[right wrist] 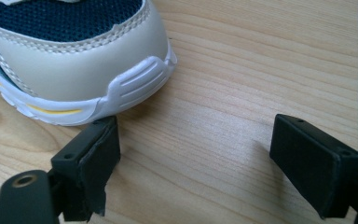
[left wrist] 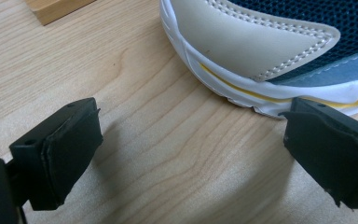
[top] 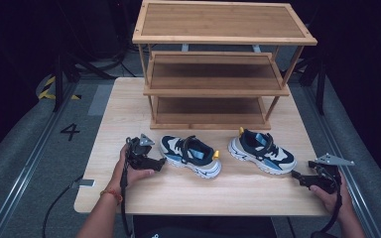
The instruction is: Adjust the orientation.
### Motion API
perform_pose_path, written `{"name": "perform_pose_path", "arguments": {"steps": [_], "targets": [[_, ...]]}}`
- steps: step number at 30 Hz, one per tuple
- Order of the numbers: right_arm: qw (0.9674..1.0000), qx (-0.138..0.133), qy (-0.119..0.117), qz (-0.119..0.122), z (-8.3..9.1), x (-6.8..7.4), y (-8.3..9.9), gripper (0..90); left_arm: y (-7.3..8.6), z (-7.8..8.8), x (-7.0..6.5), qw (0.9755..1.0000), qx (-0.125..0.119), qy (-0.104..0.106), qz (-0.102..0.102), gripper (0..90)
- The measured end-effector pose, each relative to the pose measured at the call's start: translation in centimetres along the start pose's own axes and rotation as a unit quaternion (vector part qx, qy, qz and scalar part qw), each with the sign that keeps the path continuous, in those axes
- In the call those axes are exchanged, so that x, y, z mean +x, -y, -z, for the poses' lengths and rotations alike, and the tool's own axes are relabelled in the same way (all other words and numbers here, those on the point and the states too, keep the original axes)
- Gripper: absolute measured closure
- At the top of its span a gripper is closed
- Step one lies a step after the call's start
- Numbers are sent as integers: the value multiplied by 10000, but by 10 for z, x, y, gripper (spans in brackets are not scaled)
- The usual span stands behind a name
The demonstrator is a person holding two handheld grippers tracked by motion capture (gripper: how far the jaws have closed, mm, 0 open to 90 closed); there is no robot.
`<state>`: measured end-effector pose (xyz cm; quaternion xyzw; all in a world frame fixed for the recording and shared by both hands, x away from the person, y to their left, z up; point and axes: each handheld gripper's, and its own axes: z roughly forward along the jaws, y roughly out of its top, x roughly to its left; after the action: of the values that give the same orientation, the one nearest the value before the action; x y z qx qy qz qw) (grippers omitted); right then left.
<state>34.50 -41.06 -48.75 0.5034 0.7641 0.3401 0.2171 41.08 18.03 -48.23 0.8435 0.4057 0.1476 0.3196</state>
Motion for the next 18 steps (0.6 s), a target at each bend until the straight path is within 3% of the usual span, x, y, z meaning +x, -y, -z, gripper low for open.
{"name": "perform_pose_path", "arguments": {"steps": [3, 6, 8, 9, 10, 12, 18], "targets": [[10000, -1, -1, 2, 0, 0, 0, 166, 0, 2, -1, 10000, 25, 11, -34, 80], [10000, 0, 0, 0, 0, 0, 0, 166, 1, 12, -11, 9995, 105, 234, -170, 221], [10000, -1, -1, 1, 0, 0, 0, 166, 1, 16, -15, 9994, 88, 259, -192, 200], [10000, -1, 0, 1, 0, 0, 0, 166, 1, 21, -22, 9994, 78, 269, -218, 159], [10000, -1, -2, 1, 0, 0, 0, 166, -1, 29, -32, 9991, -63, 336, -242, 202], [10000, -1, -1, 1, 0, 0, 0, 166, -4, 38, -46, 9977, -198, 542, -353, 207], [10000, 1, -4, 21, 0, 0, 0, 167, -19, 54, -82, 9935, -417, 709, -788, 264]]}}
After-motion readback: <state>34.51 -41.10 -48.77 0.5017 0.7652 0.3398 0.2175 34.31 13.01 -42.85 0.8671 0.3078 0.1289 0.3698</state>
